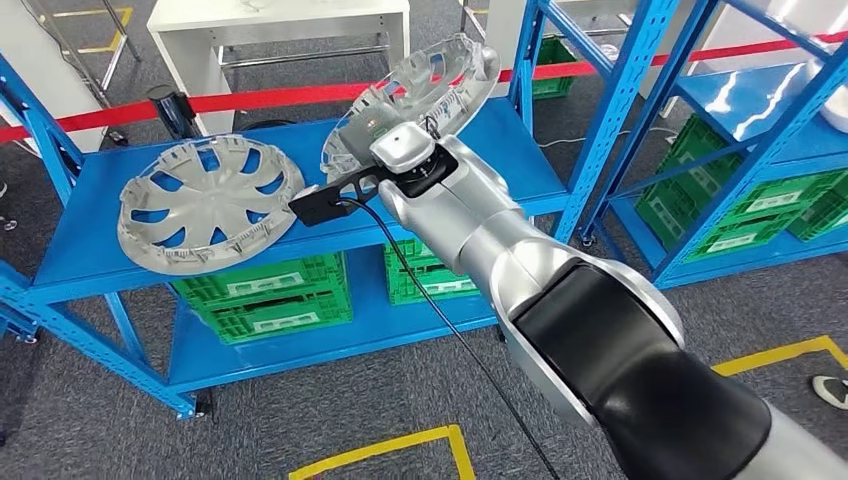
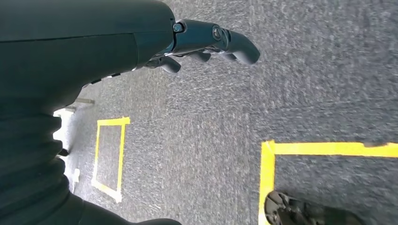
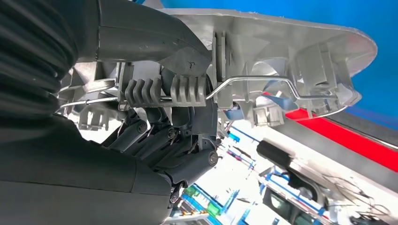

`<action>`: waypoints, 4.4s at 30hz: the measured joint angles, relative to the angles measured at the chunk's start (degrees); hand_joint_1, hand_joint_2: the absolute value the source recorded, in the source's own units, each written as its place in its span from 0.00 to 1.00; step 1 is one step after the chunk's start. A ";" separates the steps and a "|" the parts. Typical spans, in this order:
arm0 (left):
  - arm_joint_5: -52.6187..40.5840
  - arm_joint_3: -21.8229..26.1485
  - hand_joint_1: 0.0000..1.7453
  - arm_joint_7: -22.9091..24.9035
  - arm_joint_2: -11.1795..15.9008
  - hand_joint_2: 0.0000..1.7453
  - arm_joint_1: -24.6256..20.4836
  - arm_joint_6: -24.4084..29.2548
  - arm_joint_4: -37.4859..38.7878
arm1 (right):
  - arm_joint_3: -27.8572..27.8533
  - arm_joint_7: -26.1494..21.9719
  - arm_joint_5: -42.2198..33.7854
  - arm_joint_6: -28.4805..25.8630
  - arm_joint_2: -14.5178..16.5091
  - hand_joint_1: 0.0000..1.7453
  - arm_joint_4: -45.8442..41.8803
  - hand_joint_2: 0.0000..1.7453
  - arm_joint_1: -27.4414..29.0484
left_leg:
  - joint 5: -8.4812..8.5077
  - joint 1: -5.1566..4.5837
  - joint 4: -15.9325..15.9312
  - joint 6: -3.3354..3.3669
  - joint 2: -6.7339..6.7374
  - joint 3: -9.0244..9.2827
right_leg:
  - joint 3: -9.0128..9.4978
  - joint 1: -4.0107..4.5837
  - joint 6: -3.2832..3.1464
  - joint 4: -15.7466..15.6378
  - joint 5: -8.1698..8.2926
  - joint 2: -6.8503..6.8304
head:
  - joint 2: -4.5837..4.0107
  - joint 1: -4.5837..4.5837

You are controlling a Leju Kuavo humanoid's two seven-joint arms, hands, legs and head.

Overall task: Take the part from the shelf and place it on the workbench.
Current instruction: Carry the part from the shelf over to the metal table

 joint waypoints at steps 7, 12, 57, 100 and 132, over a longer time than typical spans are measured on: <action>-0.19 0.06 0.00 -0.24 -0.12 1.00 0.06 -0.18 0.02 | 1.29 0.34 -1.08 0.09 0.06 0.99 -0.11 1.00 -0.27 | 4.12 -0.61 0.53 -0.15 0.00 -5.42 | 8.86 0.94 -1.51 -2.04 -0.65 -0.07 | 0.00 0.06; -0.49 0.07 0.00 -0.37 -0.16 1.00 0.09 -0.50 0.03 | 1.50 0.47 -1.29 0.09 0.17 0.99 -0.14 1.00 -1.15 | 5.90 -0.55 -0.18 -1.79 0.09 -6.29 | 11.72 1.23 -2.89 -8.71 0.08 -0.27 | 0.00 0.13; -0.82 0.11 0.00 -0.85 0.05 1.00 -0.23 0.12 0.05 | 2.15 1.27 -4.13 -2.25 0.05 0.99 -0.28 1.00 -2.35 | -2.51 -0.28 0.65 -1.58 -0.30 1.69 | 2.62 0.85 -1.10 -7.91 8.46 -0.88 | 0.00 -0.08; -3.04 -0.19 0.00 -1.17 0.80 1.00 0.02 -0.49 0.14 | 2.17 -0.79 -4.57 -3.52 -4.60 0.99 -0.27 1.00 -2.21 | 3.67 -0.46 0.04 -0.62 0.19 -4.99 | 10.27 0.89 -0.85 -7.09 0.42 -0.26 | 0.00 0.22; -2.44 -0.21 0.00 1.04 1.17 1.00 -0.13 -0.86 0.21 | 2.44 -0.41 -3.79 -4.31 -4.69 0.99 -0.43 1.00 -1.75 | 5.31 -0.22 -1.00 -1.31 -0.56 -5.70 | 12.94 0.56 -0.88 -8.12 -1.09 1.26 | 0.00 0.23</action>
